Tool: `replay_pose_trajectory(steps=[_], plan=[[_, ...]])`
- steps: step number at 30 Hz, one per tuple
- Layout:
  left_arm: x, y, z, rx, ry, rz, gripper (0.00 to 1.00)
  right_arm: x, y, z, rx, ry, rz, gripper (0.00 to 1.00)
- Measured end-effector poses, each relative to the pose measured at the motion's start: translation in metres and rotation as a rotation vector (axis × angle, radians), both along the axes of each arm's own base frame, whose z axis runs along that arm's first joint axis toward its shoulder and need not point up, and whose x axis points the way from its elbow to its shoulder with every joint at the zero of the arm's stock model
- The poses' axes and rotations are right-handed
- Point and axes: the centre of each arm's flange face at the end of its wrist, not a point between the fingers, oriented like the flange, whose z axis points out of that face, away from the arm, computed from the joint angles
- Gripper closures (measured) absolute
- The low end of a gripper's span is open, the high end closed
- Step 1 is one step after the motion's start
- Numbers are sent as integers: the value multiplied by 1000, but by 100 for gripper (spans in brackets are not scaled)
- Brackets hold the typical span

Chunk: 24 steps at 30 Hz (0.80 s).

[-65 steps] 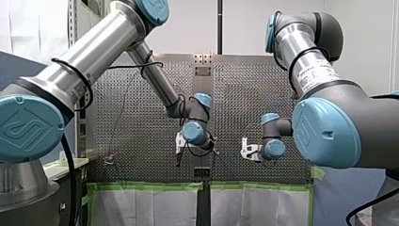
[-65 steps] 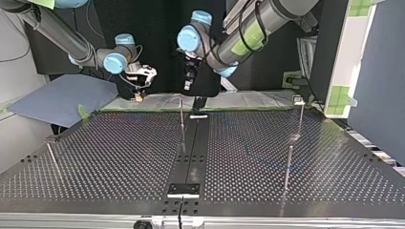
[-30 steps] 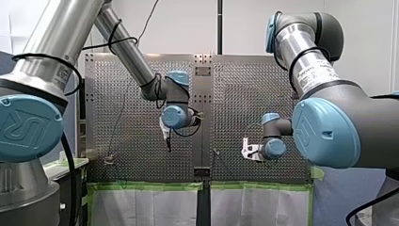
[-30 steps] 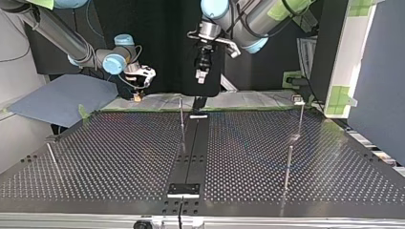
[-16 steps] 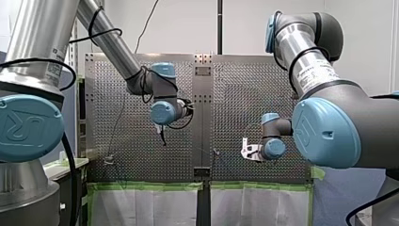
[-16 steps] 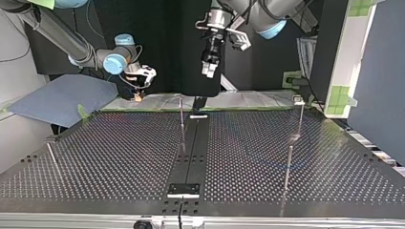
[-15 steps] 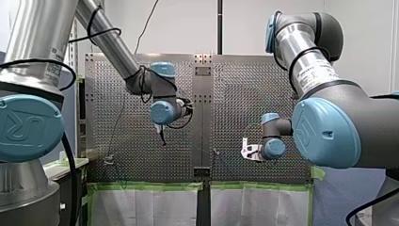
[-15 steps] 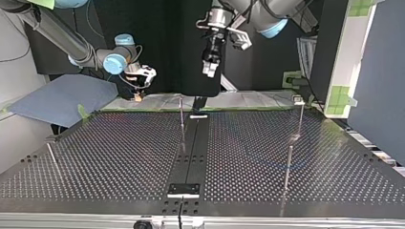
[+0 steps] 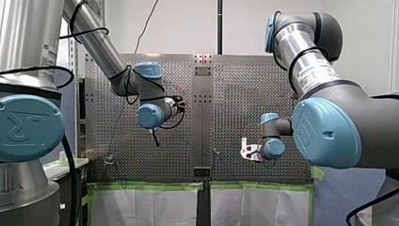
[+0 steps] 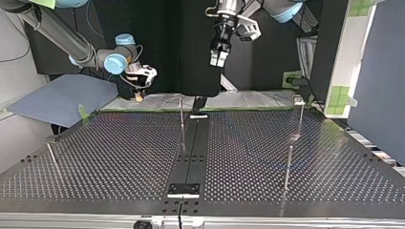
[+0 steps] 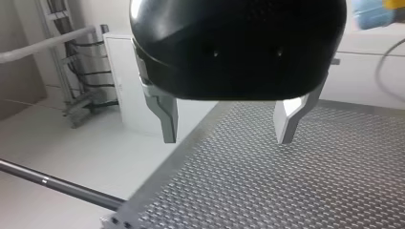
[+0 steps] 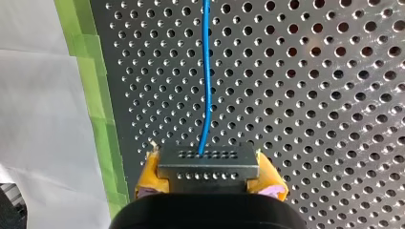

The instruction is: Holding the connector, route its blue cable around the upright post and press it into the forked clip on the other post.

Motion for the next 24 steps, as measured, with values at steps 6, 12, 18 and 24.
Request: replay_pose_trajectory(steps=[6, 12, 18, 24], plan=[[-15, 12, -37, 54, 64, -12, 0, 0, 0, 0, -1, 1, 1, 100], [-34, 28, -61, 105, 121, -15, 0, -1, -1, 0, -3, 2, -4, 100], [-55, 45, -77, 144, 167, -15, 0, -7, -9, 5, -15, 9, -38, 100], [-74, 61, -91, 180, 210, -17, 0, -9, -17, 24, -44, 2, -58, 100]])
